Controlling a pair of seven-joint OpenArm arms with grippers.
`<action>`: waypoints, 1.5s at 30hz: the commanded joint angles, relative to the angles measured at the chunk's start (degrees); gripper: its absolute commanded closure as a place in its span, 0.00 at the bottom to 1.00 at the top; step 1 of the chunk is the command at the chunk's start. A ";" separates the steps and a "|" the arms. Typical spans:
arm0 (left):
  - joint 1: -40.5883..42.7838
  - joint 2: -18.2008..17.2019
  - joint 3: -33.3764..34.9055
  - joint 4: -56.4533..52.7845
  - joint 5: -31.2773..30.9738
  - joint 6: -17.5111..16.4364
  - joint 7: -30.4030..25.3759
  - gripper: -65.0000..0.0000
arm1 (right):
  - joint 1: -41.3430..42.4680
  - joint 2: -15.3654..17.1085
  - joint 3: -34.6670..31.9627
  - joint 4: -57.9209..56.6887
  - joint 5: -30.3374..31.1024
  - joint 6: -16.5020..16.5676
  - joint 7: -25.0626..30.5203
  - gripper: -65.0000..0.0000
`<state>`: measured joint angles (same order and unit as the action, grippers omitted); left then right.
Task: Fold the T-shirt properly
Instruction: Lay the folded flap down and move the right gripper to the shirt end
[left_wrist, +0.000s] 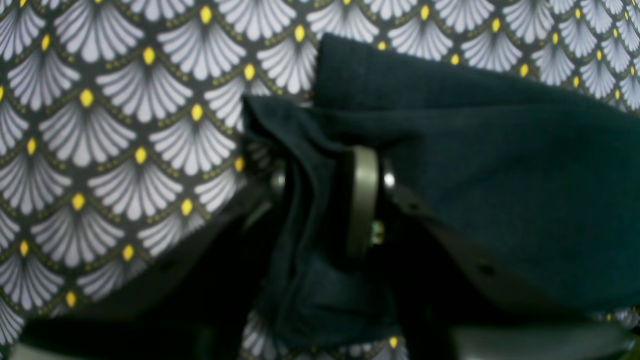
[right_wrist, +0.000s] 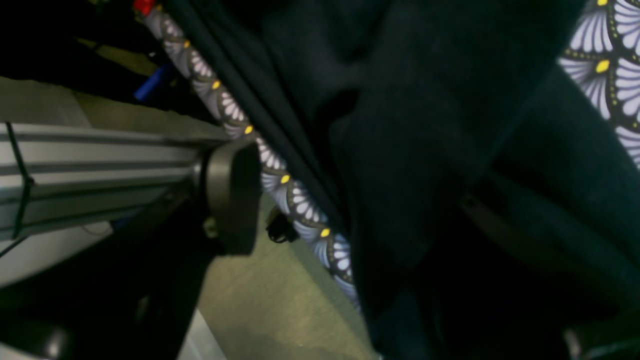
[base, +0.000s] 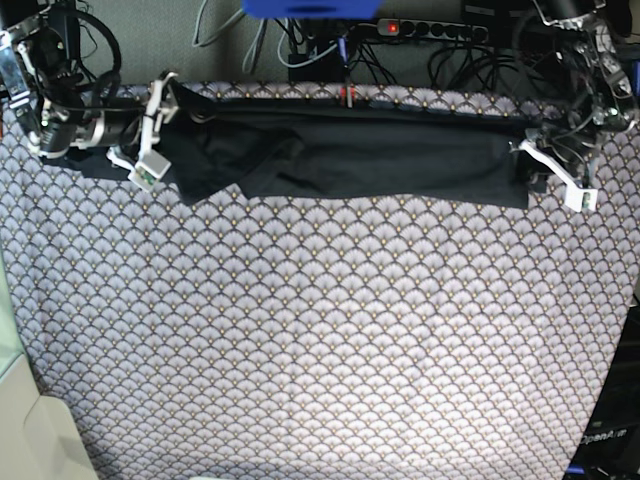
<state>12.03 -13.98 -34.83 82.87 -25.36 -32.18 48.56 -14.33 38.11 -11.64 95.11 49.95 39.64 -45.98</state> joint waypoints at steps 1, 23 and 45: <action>0.14 -0.75 -0.20 0.60 0.09 -0.30 0.54 0.76 | 0.66 1.23 0.61 0.67 1.25 0.36 0.83 0.38; 0.06 -0.75 -0.20 1.04 0.09 -0.30 0.54 0.76 | -2.33 2.82 18.45 -2.50 0.99 0.36 -5.32 0.38; -0.30 -2.59 -0.38 1.22 -0.44 -0.39 0.54 0.76 | -4.62 4.66 20.30 -8.21 0.90 0.36 -1.28 0.38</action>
<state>12.03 -15.46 -34.83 83.24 -25.54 -32.42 49.63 -19.25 41.23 7.90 86.28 49.98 39.75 -48.23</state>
